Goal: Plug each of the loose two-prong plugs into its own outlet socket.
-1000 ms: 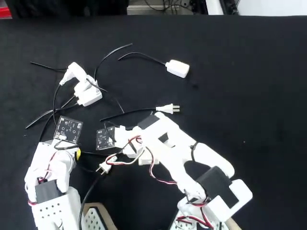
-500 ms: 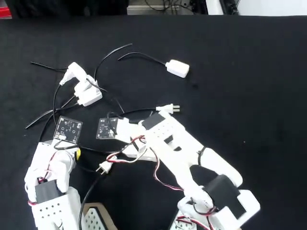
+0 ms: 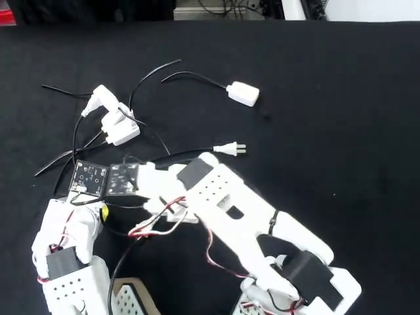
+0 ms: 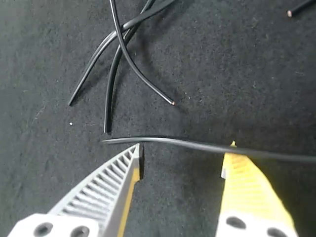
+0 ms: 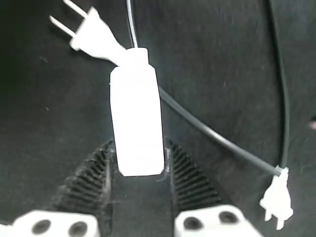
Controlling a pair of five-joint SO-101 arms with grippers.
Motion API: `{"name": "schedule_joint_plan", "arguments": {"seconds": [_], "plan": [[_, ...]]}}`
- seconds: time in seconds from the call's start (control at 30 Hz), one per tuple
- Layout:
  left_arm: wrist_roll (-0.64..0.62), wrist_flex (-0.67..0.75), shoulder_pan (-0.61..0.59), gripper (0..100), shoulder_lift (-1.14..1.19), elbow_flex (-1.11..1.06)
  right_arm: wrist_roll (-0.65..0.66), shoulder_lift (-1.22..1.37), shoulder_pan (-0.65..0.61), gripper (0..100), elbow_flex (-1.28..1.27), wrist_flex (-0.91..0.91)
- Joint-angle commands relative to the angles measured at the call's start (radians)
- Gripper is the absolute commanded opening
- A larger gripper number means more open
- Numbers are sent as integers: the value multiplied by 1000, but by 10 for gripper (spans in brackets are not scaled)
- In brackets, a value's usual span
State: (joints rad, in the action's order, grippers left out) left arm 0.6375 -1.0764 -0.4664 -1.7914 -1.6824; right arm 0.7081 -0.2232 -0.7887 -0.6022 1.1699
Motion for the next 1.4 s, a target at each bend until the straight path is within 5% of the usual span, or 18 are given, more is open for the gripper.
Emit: {"name": "schedule_joint_plan", "arguments": {"seconds": [0.0,0.23,0.43,0.8,1.0,1.13,1.37], "plan": [[-11,-6,-15,267,-9,-15,-3,27,-44,11,84,-20],[-11,-6,-12,267,-9,-16,86,228,-60,16,156,-117],[-6,-6,-8,267,-9,-16,169,377,-31,149,283,21],[-5,-6,-7,267,-9,-16,212,383,54,228,483,172],[-5,-6,-7,267,-9,-16,87,248,143,7,651,397],[-3,-14,42,267,-9,-13,149,128,198,12,664,565],[-8,-114,194,267,-9,87,175,-74,377,13,437,517]]}}
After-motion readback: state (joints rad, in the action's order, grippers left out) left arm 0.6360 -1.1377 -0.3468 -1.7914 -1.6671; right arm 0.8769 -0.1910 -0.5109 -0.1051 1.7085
